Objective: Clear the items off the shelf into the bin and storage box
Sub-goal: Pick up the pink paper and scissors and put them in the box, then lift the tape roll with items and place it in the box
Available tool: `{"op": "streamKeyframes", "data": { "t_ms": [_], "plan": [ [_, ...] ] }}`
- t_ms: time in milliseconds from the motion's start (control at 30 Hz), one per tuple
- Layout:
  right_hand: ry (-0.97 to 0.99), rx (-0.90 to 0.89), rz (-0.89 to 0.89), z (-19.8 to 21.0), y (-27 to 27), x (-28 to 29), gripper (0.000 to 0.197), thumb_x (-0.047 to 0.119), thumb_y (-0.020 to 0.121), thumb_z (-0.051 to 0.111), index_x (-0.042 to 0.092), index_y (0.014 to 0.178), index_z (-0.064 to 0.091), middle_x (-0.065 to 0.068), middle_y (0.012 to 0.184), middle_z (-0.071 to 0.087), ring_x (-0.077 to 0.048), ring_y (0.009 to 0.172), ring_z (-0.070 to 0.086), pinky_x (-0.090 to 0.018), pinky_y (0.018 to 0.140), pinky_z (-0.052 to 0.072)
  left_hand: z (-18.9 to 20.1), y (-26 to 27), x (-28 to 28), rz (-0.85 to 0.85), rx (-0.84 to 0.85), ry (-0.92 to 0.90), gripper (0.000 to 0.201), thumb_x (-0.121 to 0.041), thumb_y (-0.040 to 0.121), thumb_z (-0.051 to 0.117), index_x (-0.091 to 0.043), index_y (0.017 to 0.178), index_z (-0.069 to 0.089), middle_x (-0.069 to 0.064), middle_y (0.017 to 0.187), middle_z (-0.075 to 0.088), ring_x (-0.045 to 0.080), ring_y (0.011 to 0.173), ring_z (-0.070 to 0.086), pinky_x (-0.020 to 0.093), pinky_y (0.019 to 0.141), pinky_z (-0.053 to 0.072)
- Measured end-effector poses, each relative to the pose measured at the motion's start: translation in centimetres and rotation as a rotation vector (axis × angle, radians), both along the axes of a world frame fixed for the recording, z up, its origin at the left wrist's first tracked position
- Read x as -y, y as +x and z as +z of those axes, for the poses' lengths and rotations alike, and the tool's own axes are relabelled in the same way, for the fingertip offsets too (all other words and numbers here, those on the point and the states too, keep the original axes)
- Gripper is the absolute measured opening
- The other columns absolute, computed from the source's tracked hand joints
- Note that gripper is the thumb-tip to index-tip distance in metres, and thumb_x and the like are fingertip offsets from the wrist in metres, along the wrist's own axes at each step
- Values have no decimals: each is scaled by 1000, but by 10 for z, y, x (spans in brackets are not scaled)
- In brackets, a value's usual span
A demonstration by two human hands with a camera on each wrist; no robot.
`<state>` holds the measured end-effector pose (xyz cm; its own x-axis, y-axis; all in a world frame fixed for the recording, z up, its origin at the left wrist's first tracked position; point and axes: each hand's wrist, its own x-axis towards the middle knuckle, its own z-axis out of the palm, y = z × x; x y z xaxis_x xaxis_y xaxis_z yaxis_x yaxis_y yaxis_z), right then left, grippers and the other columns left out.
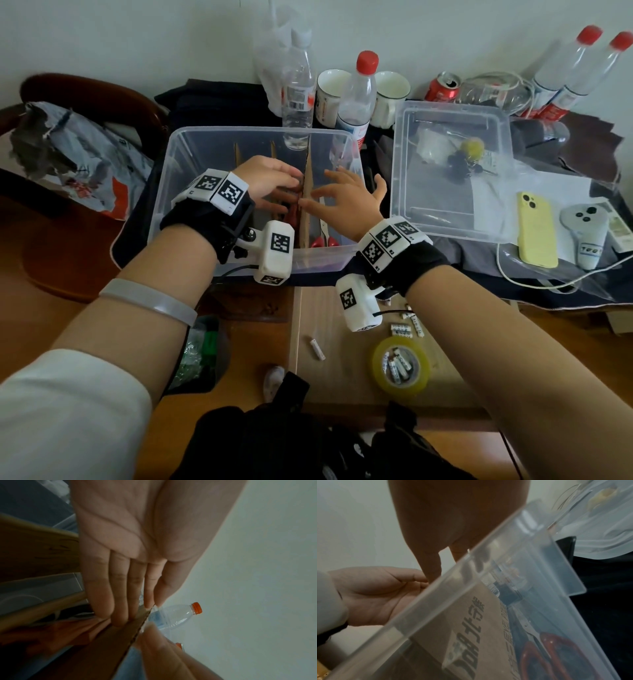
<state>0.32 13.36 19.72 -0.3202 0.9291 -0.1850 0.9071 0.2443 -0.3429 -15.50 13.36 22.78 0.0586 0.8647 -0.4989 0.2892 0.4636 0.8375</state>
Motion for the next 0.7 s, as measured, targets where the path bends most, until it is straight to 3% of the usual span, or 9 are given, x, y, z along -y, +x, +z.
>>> {"op": "streamKeyframes", "data": {
  "t_ms": [100, 367, 467, 533, 600, 700],
  "plan": [
    [-6, 2, -11, -1, 0, 0, 50, 63, 86, 39, 34, 118, 65, 2, 154, 33, -16, 146, 16, -60, 112, -10, 0, 4, -1, -26, 19, -16, 27, -10, 91, 50, -14, 116, 59, -1, 93, 64, 12, 77, 65, 21, 59, 57],
    [9, -43, -57, -2, 4, 0, 50, 62, 85, 41, 33, 116, 66, 2, 152, 36, -16, 143, 23, -57, 113, -5, 3, 4, -1, -4, -30, 21, 28, -11, 91, 51, -12, 117, 60, -3, 89, 63, 10, 75, 64, 20, 57, 56],
    [54, -176, -79, -1, 14, 3, 43, 58, 86, 46, 30, 111, 68, 3, 144, 46, -14, 136, 36, -53, 115, 9, 11, 6, 4, 29, -72, 97, 27, -13, 91, 51, -13, 116, 60, -5, 85, 64, 7, 69, 60, 16, 54, 54],
    [102, -404, -80, 0, 27, 8, 34, 45, 86, 55, 21, 104, 72, -2, 121, 62, -12, 112, 55, -45, 107, 34, 19, 15, 11, 23, -63, 166, 24, -14, 91, 50, -16, 112, 62, -6, 84, 65, 6, 65, 58, 13, 52, 51],
    [80, -615, -100, 2, 46, 17, 23, 31, 86, 61, 12, 92, 72, 0, 87, 66, -5, 76, 59, -33, 84, 50, 24, 33, 23, -28, 6, 195, 19, -15, 91, 49, -17, 105, 62, -5, 83, 65, 6, 62, 57, 14, 51, 50],
    [-34, -722, -114, -1, 83, 34, 13, 23, 88, 60, 20, 76, 64, 5, 62, 61, 1, 47, 56, -16, 56, 47, 21, 72, 42, -174, 115, 174, 16, -13, 92, 48, -19, 91, 63, -2, 78, 64, 4, 57, 58, 16, 50, 49]
  ]
}}
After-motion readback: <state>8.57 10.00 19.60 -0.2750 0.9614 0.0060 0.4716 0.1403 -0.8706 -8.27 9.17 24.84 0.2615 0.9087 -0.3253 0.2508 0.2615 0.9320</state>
